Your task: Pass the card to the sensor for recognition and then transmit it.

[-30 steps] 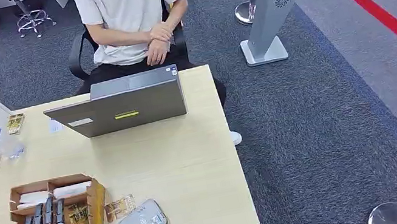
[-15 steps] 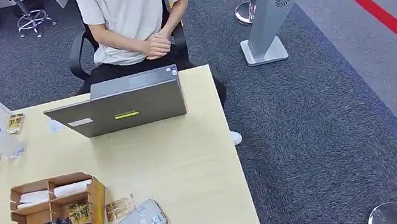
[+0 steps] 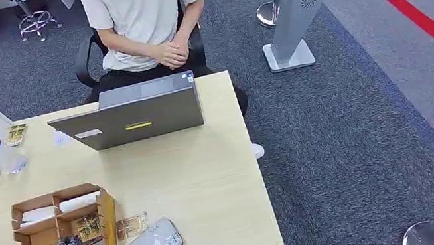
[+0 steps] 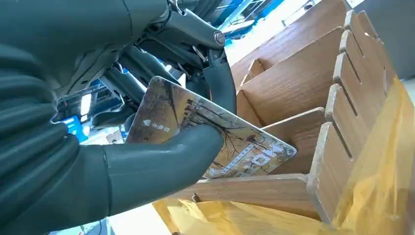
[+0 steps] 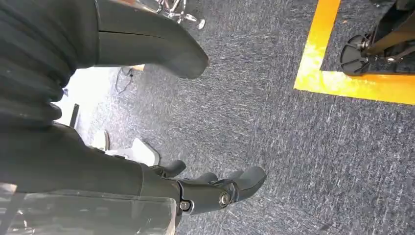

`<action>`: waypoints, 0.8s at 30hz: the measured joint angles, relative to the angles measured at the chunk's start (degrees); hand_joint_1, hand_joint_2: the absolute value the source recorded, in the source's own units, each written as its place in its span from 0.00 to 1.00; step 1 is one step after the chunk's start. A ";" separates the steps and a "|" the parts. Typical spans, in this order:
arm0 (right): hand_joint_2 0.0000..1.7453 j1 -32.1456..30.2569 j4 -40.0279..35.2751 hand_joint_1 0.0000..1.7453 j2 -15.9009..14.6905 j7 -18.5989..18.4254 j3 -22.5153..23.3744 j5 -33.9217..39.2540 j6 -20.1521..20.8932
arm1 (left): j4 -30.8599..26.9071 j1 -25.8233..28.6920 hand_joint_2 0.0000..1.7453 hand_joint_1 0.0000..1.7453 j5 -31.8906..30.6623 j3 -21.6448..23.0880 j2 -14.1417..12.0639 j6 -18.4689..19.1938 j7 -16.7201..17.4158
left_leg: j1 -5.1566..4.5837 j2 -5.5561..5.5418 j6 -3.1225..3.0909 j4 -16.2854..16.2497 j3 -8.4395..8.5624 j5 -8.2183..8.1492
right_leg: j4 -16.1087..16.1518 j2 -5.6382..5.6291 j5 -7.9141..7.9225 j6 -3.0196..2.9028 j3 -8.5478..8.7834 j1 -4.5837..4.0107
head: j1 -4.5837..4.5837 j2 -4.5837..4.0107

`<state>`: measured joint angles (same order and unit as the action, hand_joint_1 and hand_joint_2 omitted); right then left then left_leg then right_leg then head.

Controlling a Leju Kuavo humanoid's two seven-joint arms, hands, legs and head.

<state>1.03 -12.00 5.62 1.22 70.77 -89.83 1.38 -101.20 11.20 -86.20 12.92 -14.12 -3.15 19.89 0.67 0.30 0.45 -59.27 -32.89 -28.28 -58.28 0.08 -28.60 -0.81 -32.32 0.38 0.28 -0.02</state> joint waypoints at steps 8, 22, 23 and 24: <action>1.00 -0.02 0.00 0.00 0.00 -0.02 0.11 0.00 0.02 | -0.74 -0.02 1.00 1.00 0.00 -0.61 0.33 -0.35 1.01 | 0.01 0.00 0.00 0.00 0.01 0.00 | 0.00 0.00 0.00 0.00 -0.01 0.00 | 0.00 0.02; 1.00 -0.18 0.00 0.00 -0.07 0.77 0.00 0.00 1.90 | -13.97 -10.97 1.00 1.00 0.00 -3.32 -6.84 2.80 -2.16 | 0.02 -0.01 0.08 0.00 0.02 0.10 | -0.05 0.00 0.03 -0.02 0.00 -0.01 | 0.02 0.00; 1.00 -0.19 0.00 0.00 -0.07 0.79 -0.02 0.00 1.99 | -14.38 -11.71 1.00 1.00 0.00 -3.48 -7.48 3.04 -2.21 | 0.02 -0.01 0.09 0.00 0.03 0.11 | -0.05 -0.01 0.03 -0.02 0.00 -0.01 | -0.02 0.00; 1.00 -0.21 0.00 0.00 -0.09 0.76 -0.02 0.00 2.05 | -14.69 -12.25 1.00 1.00 0.00 -3.52 -7.85 3.17 -2.23 | 0.02 0.00 0.09 0.00 0.03 0.11 | -0.05 -0.02 0.03 -0.02 0.00 -0.01 | 0.00 0.00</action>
<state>0.82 -12.00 5.53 1.99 70.75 -89.83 3.43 -115.89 -1.04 -86.20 9.40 -21.97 0.02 17.66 0.68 0.30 0.55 -59.27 -32.86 -28.17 -58.33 0.07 -28.57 -0.83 -32.33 0.37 0.28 -0.02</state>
